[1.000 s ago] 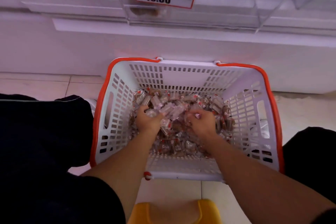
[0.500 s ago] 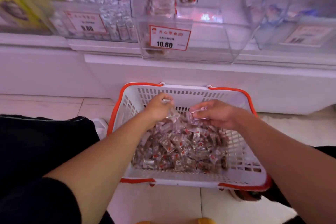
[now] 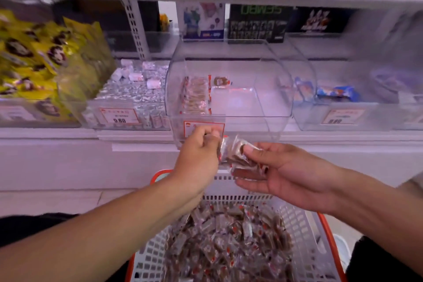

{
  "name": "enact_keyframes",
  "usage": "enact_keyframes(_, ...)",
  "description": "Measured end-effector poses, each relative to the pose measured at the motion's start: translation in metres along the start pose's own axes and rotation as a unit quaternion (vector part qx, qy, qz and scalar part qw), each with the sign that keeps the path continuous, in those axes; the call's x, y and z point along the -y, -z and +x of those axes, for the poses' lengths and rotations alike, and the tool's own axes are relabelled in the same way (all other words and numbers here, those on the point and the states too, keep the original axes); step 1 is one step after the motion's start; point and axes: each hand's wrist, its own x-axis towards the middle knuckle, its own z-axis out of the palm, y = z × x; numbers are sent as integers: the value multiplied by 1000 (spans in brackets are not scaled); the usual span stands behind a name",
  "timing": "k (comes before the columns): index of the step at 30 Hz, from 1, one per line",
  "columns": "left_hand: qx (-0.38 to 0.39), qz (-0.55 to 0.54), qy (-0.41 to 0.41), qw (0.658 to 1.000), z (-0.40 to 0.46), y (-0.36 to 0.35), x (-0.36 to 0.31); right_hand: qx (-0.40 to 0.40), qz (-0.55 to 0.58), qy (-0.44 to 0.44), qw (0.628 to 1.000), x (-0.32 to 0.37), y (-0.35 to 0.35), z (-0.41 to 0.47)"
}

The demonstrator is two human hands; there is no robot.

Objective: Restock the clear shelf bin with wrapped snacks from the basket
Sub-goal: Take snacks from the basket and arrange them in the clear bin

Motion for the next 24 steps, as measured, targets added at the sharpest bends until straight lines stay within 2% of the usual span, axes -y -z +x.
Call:
enact_keyframes(2, -15, -77, 16, 997, 2, -10, -11, -34, 29, 45, 998, 5, -9, 0)
enact_keyframes(7, 4, -241, 54, 969, 5, -14, -33, -93, 62, 121, 986, 7, -20, 1)
enact_keyframes(12, 61, -224, 23, 972, -6, -18, -36, -97, 29, 172, 980, -3, -34, 2)
enact_keyframes(14, 81, -212, 6, 974, -8, -16, -39, -107, -30, 212, 971, 3, -30, 2)
enact_keyframes(16, 79, -219, 7, 972, -6, -10, -44, -115, -181, 274, 938, 15, -23, -1)
enact_keyframes(19, 114, -212, 58, 969, -3, 0, -57, -104, -398, 348, 843, 27, -15, -3)
enact_keyframes(22, 136, -195, 80, 968, -2, 1, -60, -121, -479, 399, 772, 22, -13, 0)
enact_keyframes(24, 127, -209, 78, 966, -4, -1, -61, -131, -496, 417, 750, 18, -12, 4)
